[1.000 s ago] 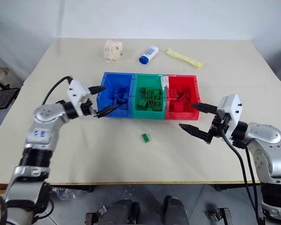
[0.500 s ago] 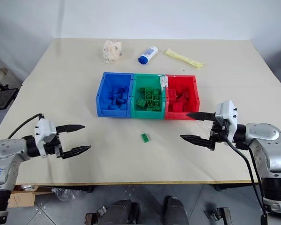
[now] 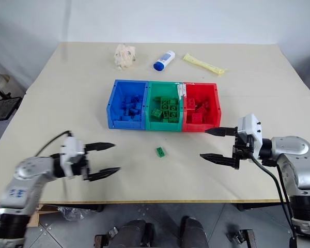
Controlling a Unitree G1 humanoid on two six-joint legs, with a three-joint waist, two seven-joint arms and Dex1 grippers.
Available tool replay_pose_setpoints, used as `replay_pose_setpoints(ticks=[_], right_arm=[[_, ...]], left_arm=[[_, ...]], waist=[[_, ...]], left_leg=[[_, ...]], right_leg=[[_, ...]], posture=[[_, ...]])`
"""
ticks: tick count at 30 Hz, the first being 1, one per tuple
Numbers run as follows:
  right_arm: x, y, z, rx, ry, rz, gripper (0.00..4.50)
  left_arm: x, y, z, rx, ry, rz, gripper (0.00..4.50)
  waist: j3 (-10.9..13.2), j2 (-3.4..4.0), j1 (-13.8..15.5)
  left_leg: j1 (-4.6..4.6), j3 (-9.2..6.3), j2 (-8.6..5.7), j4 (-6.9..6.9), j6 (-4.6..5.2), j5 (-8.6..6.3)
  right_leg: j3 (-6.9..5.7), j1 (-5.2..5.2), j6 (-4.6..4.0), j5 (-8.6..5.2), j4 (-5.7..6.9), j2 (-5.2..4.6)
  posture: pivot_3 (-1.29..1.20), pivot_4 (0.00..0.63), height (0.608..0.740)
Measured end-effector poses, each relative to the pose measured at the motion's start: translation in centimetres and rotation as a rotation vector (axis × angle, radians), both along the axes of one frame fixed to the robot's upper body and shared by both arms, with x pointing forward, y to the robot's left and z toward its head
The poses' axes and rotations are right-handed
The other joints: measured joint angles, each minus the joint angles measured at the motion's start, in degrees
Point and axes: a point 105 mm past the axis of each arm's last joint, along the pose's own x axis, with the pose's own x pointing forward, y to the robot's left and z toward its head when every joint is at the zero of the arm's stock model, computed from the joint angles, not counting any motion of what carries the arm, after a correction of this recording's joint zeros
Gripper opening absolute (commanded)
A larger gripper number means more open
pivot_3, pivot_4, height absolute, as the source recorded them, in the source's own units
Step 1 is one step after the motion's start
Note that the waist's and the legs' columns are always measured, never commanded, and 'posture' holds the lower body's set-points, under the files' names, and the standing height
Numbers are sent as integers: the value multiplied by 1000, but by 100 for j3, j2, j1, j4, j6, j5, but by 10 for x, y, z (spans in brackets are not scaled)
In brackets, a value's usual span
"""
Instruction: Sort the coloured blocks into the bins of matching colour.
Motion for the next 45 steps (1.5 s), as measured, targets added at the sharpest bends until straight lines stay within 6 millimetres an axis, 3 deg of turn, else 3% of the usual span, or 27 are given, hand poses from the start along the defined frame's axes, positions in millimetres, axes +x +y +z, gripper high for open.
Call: replay_pose_setpoints(ticks=[4,9,14,18,29,34,41,44,45], right_arm=[[-3,0,-5,-13,4,-18,4495],[-9,2,-8,-20,-9,-47,4495],[-16,0,-11,-23,-13,-86,4495],[-18,-1,-12,-23,-18,-110,4495],[-19,-6,-12,-14,-22,-149,4495],[-19,-6,-12,-13,-23,-150,4495],[-17,-6,-8,-11,-40,-155,4495],[-16,-6,-8,-9,-42,-159,4495],[-16,-6,-8,-8,-43,-161,4495]], left_arm=[[15,-30,-3,-6,-40,-15,4487],[29,-64,-31,14,-7,-45,4487],[37,-90,-31,13,-56,-97,4487],[44,-100,-32,27,-88,-118,3602],[42,-105,-31,18,-115,-140,87],[48,-104,-22,-2,-112,-79,17],[63,-104,34,-69,-226,-18,17],[60,-103,35,-49,-203,-41,17],[58,-101,32,-41,-188,-49,393]], waist=[[-1,0,-7],[0,-1,29],[-1,0,155],[-5,4,206],[-9,8,228],[-9,7,218],[-8,6,201],[-8,6,151],[-8,6,136]], left_leg=[[5,10,1,-1,1,1],[1,13,-2,7,7,4],[4,11,-12,11,14,8],[8,9,-26,13,25,14],[10,7,-28,12,27,15],[2,7,-27,12,27,15],[0,7,-26,10,27,15],[-1,7,-25,5,27,15],[0,7,-24,4,26,15]], right_leg=[[-23,-3,0,0,6,6],[-41,-1,1,1,6,3],[-38,6,9,5,2,-7],[-31,12,16,9,-3,-19],[-28,16,17,9,-7,-22],[-26,9,17,9,-7,-20],[-32,8,18,10,-8,-17],[-34,7,18,10,-11,-12],[-34,7,18,10,-10,-11]], posture=[[0,150,740],[0,150,740],[0,150,740],[0,150,740],[0,150,740],[0,150,740],[0,150,740],[0,150,740],[0,150,740]])
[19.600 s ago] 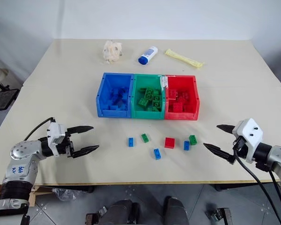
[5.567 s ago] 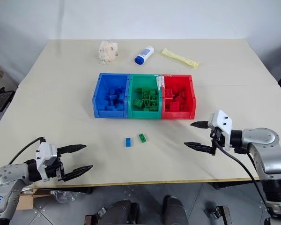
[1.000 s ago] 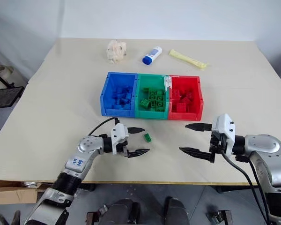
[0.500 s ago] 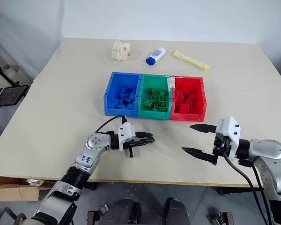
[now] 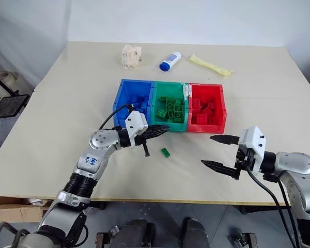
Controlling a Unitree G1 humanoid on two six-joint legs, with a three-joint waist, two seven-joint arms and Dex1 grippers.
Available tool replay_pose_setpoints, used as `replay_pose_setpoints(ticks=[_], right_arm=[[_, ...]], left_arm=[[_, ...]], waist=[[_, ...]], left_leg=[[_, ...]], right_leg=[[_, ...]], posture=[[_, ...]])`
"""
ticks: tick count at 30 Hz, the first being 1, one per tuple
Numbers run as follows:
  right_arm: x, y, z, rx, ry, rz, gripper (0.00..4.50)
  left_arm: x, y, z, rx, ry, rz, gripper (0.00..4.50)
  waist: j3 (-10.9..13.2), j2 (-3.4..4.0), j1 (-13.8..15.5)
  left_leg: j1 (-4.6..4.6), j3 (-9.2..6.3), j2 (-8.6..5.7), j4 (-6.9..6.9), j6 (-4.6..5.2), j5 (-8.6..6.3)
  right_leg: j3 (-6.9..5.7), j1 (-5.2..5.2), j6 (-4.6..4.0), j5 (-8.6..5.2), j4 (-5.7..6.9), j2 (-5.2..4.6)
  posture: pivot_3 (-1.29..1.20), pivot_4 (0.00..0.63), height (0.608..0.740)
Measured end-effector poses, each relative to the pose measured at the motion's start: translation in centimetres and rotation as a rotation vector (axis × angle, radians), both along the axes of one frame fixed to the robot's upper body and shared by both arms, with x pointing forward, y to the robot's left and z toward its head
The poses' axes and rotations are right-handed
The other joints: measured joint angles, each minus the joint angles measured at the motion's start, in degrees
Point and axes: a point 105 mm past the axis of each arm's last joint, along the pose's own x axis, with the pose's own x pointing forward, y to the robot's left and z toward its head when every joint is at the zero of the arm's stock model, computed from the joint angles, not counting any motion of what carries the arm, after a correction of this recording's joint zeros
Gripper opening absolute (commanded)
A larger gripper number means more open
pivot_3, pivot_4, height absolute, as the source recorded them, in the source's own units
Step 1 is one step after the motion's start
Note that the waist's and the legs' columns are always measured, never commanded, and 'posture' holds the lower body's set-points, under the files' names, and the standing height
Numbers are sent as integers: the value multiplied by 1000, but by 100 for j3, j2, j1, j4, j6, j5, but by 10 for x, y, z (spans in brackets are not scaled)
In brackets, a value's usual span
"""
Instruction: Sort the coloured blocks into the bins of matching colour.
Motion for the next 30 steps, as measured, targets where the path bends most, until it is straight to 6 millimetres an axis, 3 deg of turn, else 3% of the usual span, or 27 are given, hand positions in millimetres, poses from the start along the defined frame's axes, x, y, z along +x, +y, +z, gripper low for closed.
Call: replay_pose_setpoints(ticks=[6,13,28,30], right_arm=[[-2,-2,-6,1,21,-15,4495],[-2,-2,-5,2,16,-17,4495],[-2,-2,-5,6,8,-19,4495],[-3,-2,-6,6,11,-22,4495]], left_arm=[[-20,10,-19,51,102,-37,2149],[-20,16,-22,96,103,-17,4354],[-25,-4,-54,143,197,12,4469],[-23,-1,-61,162,224,31,4073]], waist=[[0,0,-5],[0,0,1],[0,0,-1],[0,0,0]], left_leg=[[0,-1,5,2,0,0],[0,-2,4,2,-1,0],[0,0,4,2,-1,0],[0,0,4,2,-1,0]], right_leg=[[2,2,0,0,-2,2],[4,3,0,0,-8,2],[5,3,0,0,-7,3],[5,3,0,0,-8,3]], posture=[[0,150,740],[0,150,740],[0,150,740],[0,150,740]])
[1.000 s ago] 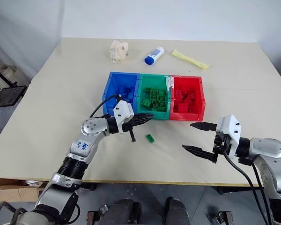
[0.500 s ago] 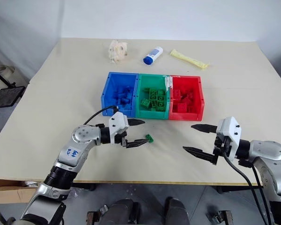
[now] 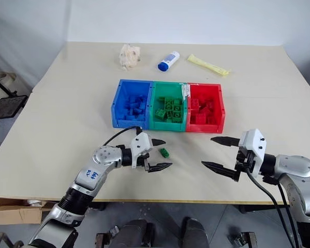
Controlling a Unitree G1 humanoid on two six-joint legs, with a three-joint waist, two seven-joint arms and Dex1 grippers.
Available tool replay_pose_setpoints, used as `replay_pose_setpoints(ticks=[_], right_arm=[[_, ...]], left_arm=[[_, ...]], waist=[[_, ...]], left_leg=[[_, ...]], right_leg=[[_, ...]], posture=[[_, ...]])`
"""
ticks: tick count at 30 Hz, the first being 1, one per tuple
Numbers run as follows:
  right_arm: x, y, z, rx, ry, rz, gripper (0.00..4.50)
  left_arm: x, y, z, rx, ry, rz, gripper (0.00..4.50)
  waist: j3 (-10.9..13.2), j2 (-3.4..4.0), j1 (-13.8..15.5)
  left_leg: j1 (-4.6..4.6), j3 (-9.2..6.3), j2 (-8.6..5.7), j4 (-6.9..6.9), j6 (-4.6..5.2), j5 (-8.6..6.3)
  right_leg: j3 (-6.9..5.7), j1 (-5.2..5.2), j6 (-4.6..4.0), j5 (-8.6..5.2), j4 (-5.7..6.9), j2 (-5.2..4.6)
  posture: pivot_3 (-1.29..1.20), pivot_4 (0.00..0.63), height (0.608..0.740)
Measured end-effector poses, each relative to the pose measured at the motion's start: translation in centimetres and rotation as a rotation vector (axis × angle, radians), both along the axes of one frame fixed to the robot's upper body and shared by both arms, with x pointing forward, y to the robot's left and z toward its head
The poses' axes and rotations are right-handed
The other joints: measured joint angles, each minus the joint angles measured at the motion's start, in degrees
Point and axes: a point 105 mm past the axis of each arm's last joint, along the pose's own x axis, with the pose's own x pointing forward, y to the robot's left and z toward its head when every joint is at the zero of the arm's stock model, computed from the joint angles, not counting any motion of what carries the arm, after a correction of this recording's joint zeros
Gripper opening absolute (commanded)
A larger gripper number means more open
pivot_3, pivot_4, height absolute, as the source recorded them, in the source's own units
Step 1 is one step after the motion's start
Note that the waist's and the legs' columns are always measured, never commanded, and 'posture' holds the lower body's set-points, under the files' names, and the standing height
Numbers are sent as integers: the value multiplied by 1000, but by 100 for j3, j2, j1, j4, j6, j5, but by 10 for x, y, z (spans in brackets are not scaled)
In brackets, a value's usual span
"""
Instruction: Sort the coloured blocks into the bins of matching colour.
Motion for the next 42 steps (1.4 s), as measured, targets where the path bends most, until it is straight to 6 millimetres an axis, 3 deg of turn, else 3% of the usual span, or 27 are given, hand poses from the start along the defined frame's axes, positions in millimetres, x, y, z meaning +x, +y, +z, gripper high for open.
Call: replay_pose_setpoints(ticks=[9,19,22,25,26,28,30,31,36,40,42], right_arm=[[-1,-1,-2,0,6,-6,4495],[-2,-2,-3,0,10,-12,4495],[-1,-3,-3,8,9,-33,4495],[3,-6,4,64,-22,-82,4495],[3,-4,8,71,-36,-84,4495],[3,-3,12,77,-50,-84,4495],[4,-3,13,79,-58,-85,4495],[4,-3,14,79,-59,-86,4495],[7,0,20,84,-84,-81,4495],[7,0,21,84,-85,-80,4495],[7,0,21,84,-85,-80,4495]], left_arm=[[2,2,1,11,9,16,1506],[2,1,2,6,-3,10,1504],[4,-7,12,-26,-39,-3,1504],[20,-17,49,-109,-128,25,1504],[31,-19,76,-155,-193,50,1504],[45,-19,109,-209,-277,87,1504],[52,-17,123,-239,-318,114,1504],[54,-16,122,-242,-313,125,1504],[86,-18,102,-221,-264,221,3116],[88,-17,106,-238,-286,221,4286],[87,-16,107,-248,-290,216,4460]], waist=[[0,0,2],[0,0,5],[0,0,14],[2,-3,36],[2,-3,30],[2,-3,16],[0,0,10],[0,0,-2],[5,-9,26],[5,-9,19],[5,-9,17]], left_leg=[[1,-1,0,0,0,0],[0,0,0,0,0,0],[-1,-1,-1,1,0,0],[-5,-2,-2,6,1,1],[-5,-1,-3,5,2,1],[-2,0,-3,2,2,1],[2,2,-3,-5,1,1],[3,4,-3,-7,1,1],[-9,6,-6,2,8,5],[-11,4,-7,-3,8,5],[-13,4,-7,-3,8,5]], right_leg=[[1,0,0,0,1,-1],[1,1,0,0,0,-1],[0,1,0,0,1,-2],[0,0,0,0,-1,-2],[0,0,1,0,-2,-1],[-2,0,1,1,2,0],[-4,0,1,1,2,1],[-4,-1,2,1,3,2],[-9,-3,5,3,-3,2],[-10,-6,11,6,-4,0],[-11,-9,12,6,-4,0]], posture=[[0,150,740],[0,150,740],[0,150,740],[0,150,740],[0,150,740],[0,150,740],[0,150,740],[0,150,740],[0,150,740],[0,150,740],[0,150,740]])
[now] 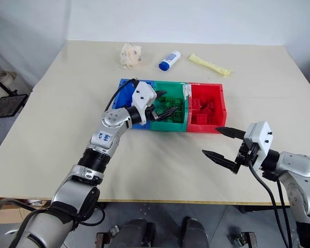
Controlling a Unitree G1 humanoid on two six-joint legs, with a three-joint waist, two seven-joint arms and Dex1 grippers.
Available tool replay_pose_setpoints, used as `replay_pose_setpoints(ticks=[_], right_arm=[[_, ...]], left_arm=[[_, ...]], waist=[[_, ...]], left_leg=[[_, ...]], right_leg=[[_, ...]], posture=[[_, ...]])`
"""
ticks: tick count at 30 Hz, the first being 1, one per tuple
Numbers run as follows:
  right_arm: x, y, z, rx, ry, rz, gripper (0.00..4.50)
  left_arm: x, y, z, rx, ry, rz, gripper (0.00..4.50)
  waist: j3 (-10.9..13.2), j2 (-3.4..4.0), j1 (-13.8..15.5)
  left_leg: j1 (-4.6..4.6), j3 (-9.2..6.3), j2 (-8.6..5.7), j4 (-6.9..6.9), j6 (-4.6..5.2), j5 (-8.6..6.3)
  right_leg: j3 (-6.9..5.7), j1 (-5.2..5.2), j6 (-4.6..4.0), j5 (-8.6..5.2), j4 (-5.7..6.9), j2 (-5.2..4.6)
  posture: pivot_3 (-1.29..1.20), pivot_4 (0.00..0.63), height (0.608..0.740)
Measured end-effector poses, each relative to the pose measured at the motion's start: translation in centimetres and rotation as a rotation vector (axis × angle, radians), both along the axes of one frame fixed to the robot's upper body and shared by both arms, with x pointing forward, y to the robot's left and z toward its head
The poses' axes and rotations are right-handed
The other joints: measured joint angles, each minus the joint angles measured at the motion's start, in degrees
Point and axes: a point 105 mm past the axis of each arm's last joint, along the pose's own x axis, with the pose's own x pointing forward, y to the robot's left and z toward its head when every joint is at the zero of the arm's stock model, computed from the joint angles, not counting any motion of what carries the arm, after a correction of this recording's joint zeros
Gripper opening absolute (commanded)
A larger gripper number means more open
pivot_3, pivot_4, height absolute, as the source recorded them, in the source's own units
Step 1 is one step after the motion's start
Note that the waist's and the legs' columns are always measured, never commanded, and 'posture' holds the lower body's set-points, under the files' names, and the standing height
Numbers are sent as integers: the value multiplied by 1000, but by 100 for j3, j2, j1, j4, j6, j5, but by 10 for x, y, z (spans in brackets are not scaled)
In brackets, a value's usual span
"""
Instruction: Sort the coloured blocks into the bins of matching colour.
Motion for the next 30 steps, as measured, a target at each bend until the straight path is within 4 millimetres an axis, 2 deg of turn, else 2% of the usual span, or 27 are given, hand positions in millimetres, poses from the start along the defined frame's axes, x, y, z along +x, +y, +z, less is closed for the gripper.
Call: replay_pose_setpoints(ticks=[4,6,11,14,18,20,22,24,27,30], right_arm=[[1,2,4,0,-14,8,4495],[3,4,6,-2,-17,27,4495],[11,0,6,-40,8,64,4495],[16,-5,3,-81,30,85,4495],[21,-15,-2,-124,49,87,4495],[23,-26,-6,-170,66,79,4495],[24,-41,-10,-204,92,50,4495],[26,-51,-16,-218,106,21,4495],[27,-55,-19,-230,105,3,4495],[27,-55,-19,-226,96,-11,4495]], left_arm=[[-4,7,6,-14,-19,-16,4460],[-13,14,6,-26,-15,-53,4460],[-46,59,2,-28,39,-171,4460],[-58,92,-19,46,114,-184,4460],[-65,125,-43,100,207,-157,4460],[-68,152,-50,128,244,-111,4460],[-70,182,-51,138,264,-35,4460],[-67,202,-45,126,251,32,4460],[-65,211,-46,107,244,74,4460],[-63,210,-49,88,248,84,4460]], waist=[[0,0,-14],[0,0,-28],[0,1,-163],[-1,2,-169],[0,1,-147],[0,2,-163],[0,2,-180],[0,2,-164],[-1,3,-157],[-1,3,-162]], left_leg=[[1,1,1,2,0,0],[1,1,2,2,0,0],[3,-6,8,2,-3,-1],[7,-5,6,2,-2,-1],[6,-9,2,3,-2,-1],[6,-9,3,0,-3,-1],[6,-9,5,-4,-4,-2],[6,-10,5,-2,-3,-2],[7,-10,1,0,-3,-2],[7,-11,3,-1,-5,-2]], right_leg=[[1,1,0,0,1,1],[3,0,0,0,1,1],[2,-1,-1,-1,6,3],[4,3,-1,-1,4,3],[3,4,-1,-1,4,-1],[3,1,-1,-1,4,-1],[2,0,-2,-1,4,0],[0,2,-2,-1,4,-3],[1,3,-2,-1,6,-9],[0,2,-2,-1,7,-6]], posture=[[0,150,740],[0,150,740],[0,150,740],[0,150,740],[0,150,740],[0,150,740],[0,150,740],[0,150,740],[0,150,740],[0,150,740]])
